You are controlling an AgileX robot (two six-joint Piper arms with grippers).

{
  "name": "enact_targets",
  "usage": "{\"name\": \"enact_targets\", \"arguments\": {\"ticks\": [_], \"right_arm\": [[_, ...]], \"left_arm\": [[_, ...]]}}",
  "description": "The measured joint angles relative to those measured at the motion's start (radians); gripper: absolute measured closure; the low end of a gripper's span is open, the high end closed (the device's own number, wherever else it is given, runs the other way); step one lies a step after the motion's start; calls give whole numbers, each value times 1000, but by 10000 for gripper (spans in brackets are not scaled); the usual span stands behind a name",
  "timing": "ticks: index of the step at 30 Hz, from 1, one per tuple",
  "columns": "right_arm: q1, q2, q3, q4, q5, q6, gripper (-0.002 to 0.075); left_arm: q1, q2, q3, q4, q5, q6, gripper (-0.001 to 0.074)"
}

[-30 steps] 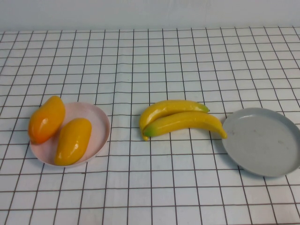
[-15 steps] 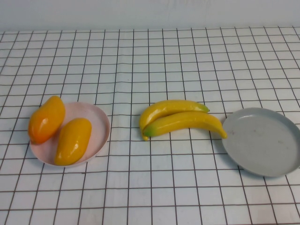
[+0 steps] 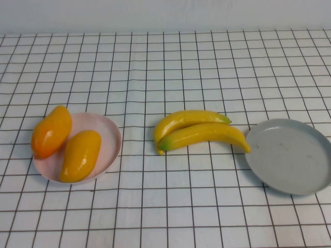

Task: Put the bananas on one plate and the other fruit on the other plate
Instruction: Put another type of fruit in the right plate

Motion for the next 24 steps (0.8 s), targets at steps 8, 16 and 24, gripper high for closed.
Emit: {"name": "enact_targets", "arguments": {"ticks": [8, 16, 24], "right_arm": [[0, 25, 0, -116, 45, -10, 742], [0, 356, -306, -374, 258, -65, 742], [0, 703, -662, -471, 402, -262, 742]], "left_arm": [[0, 0, 0, 0, 0, 0, 738], [0, 0, 0, 0, 0, 2, 738], [0, 0, 0, 0, 0, 2, 738]]}}
